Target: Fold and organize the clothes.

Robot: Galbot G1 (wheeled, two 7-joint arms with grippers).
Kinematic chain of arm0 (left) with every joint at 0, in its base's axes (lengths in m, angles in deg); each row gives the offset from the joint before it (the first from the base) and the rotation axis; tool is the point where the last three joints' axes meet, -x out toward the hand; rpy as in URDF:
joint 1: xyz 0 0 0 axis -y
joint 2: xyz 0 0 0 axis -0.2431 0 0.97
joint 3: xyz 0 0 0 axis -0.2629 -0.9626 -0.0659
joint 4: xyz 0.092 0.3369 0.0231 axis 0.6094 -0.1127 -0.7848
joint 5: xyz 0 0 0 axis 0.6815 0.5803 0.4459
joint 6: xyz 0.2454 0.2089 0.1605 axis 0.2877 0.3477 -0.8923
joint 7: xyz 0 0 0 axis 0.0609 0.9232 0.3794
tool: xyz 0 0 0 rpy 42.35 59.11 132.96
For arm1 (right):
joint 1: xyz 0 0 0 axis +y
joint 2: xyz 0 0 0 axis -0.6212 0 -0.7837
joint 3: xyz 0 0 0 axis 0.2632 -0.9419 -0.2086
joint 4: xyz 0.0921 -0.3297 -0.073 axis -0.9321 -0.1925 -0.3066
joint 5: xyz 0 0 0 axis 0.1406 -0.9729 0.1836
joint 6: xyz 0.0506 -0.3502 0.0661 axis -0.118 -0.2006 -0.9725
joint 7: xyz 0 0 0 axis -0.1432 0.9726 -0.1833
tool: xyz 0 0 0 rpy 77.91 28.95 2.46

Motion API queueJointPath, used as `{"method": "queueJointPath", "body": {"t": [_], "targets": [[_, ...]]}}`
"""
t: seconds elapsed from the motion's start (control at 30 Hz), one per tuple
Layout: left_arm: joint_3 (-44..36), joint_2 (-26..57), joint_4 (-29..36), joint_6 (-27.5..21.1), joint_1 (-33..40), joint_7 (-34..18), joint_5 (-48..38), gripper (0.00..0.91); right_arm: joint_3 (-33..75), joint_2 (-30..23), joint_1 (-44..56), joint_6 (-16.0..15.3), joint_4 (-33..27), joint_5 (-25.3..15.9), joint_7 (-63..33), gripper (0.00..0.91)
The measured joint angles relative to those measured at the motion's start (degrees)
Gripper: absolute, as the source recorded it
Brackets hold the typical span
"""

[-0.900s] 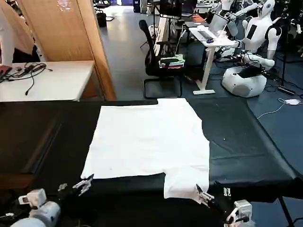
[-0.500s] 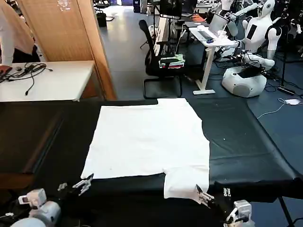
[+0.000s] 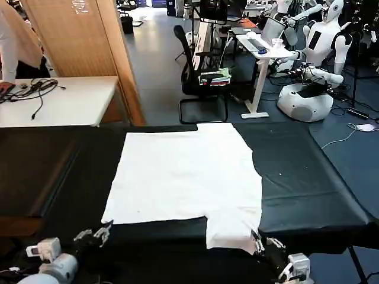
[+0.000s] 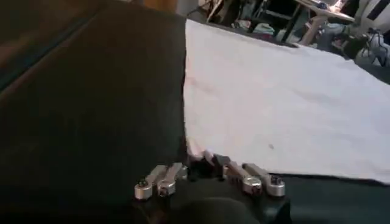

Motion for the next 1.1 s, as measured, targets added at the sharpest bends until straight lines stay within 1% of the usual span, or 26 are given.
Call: {"method": "queueJointPath", "body": {"t": [0.1,0.2,0.3,0.37,0.5,0.7,0.87,1.1], "targets": [[0.9,-0.3,1.7,-0.2,-1.4,-0.2,0.4,0.0,0.5,-0.2,1.0,0.4,1.9,0.2,0.1,0.0],[2.0,-0.4,3.4,0.3,-3.0,-0.4,0.4,0.0,1.0,-0.2,0.5,1.5,2.4,2.0,0.2,0.0],[2.4,-0.8,4.3,2.0,-3.3,-0.2,1.5,0.0,1.1,0.3,-1.0,3.4,2.2,3.5,0.5,0.0],[2.1,-1.1,4.2,4.1,-2.9,0.2,1.5,0.0,0.8,1.0,-2.9,5.0,1.0,5.4,0.6,0.0],[1.2,-2.0,3.0,6.9,-0.2,1.1,1.0,0.0,-0.2,2.3,-8.4,6.8,-3.4,7.0,0.4,0.0],[-1.4,-3.5,-0.5,10.2,6.7,1.4,4.2,0.0,-2.4,3.9,-19.3,6.9,-11.0,7.1,0.1,0.0],[-4.1,-4.9,-5.1,11.1,12.9,1.2,6.9,0.0,-5.2,4.4,-28.1,6.9,-17.3,7.0,0.1,0.0],[-7.0,-5.0,-11.1,11.9,19.2,1.3,13.6,0.0,-9.5,4.2,-36.9,6.8,-25.7,5.9,0.1,0.0]]}}
